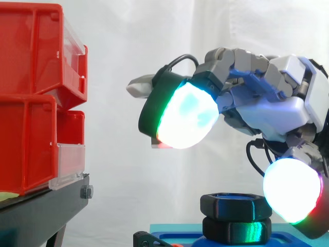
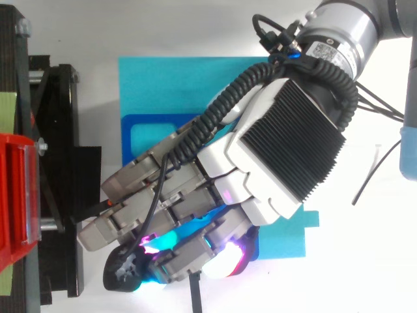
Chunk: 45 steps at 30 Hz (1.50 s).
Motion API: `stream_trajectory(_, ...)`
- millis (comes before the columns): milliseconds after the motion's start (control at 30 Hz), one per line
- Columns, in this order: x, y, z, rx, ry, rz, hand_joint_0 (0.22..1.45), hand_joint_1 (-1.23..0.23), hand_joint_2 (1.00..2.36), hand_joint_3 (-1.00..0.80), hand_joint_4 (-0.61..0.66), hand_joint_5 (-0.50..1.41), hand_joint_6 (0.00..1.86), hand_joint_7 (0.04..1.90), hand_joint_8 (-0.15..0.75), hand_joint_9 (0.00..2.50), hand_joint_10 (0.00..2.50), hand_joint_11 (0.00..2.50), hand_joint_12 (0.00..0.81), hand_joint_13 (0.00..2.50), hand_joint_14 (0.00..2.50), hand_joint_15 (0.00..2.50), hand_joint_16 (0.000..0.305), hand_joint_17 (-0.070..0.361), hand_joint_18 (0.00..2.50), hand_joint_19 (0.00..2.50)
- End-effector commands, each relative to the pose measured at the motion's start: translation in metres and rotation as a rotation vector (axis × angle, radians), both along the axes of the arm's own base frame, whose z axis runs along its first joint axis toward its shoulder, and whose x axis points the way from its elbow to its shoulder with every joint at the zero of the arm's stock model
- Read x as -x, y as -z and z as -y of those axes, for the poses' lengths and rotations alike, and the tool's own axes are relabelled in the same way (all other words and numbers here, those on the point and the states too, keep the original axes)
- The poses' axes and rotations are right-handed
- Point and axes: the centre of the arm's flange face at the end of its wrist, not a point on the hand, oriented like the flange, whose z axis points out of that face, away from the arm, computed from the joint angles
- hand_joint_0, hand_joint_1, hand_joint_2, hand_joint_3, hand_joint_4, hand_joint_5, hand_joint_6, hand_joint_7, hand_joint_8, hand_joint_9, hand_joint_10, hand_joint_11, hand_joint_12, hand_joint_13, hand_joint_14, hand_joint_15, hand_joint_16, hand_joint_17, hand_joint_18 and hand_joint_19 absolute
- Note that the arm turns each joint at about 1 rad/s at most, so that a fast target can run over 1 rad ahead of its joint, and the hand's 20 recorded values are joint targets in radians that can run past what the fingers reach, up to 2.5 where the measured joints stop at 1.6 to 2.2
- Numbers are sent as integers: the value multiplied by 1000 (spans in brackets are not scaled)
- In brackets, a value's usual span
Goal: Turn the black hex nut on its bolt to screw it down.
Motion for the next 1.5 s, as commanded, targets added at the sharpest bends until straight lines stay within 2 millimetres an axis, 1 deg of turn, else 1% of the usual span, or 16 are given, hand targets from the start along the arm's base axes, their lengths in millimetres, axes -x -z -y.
stream_trajectory(0,0,4,2,-3,6,-7,483,-667,1000,-500,258,-136,502,949,291,664,13,398,336,381,5,132,54,122,485,535)
stream_trajectory(33,0,16,14,-49,52,-76,473,-648,1000,-500,266,-135,502,953,294,667,11,400,340,385,5,131,55,124,487,531)
stream_trajectory(133,-1,21,22,-123,123,-172,461,-601,1000,-500,279,-132,502,950,304,679,11,393,347,391,5,127,57,127,499,529)
stream_trajectory(167,-2,20,25,-144,149,-190,460,-600,1000,-500,280,-132,502,950,304,680,11,393,348,392,5,127,57,127,499,535)
stream_trajectory(267,-3,22,27,-157,178,-217,457,-577,1000,-500,283,-131,502,952,306,682,11,396,349,393,5,127,57,128,500,535)
stream_trajectory(533,-4,19,28,-145,181,-200,452,-506,1000,-500,284,-129,502,948,313,686,10,385,354,393,5,126,58,130,503,533)
stream_trajectory(733,-5,12,30,-140,174,-189,425,-421,1000,-500,298,-128,502,948,327,695,10,382,368,394,5,127,61,137,505,535)
stream_trajectory(967,-4,-6,31,-106,128,-171,400,-325,1000,-500,300,-126,502,938,336,695,10,382,379,391,4,127,64,144,505,536)
stream_trajectory(1033,-2,-12,31,-104,127,-172,399,-316,1000,-500,284,-129,502,888,332,686,9,337,378,390,5,126,64,144,500,536)
stream_trajectory(1067,0,-17,31,-103,128,-181,399,-316,1000,-500,281,-131,502,875,331,679,9,334,378,391,4,119,64,145,501,537)
stream_trajectory(1133,3,-17,32,-102,134,-210,399,-322,1000,-500,266,-137,502,845,329,670,8,320,377,391,4,115,64,144,501,535)
stream_trajectory(1200,7,-11,37,-101,147,-259,406,-403,1000,-500,240,-153,502,819,324,661,9,320,374,390,5,119,63,143,499,531)
stream_trajectory(1267,11,-12,39,-96,160,-290,408,-431,1000,-500,221,-164,502,803,319,652,8,318,373,391,4,122,63,142,502,533)
stream_trajectory(1333,14,-9,42,-86,180,-316,412,-537,1000,-500,183,-194,502,786,307,608,8,325,370,391,6,125,62,140,503,540)
stream_trajectory(1467,18,-10,45,-60,217,-329,417,-608,1000,-500,155,-219,502,773,295,569,8,322,366,390,5,129,62,139,507,543)
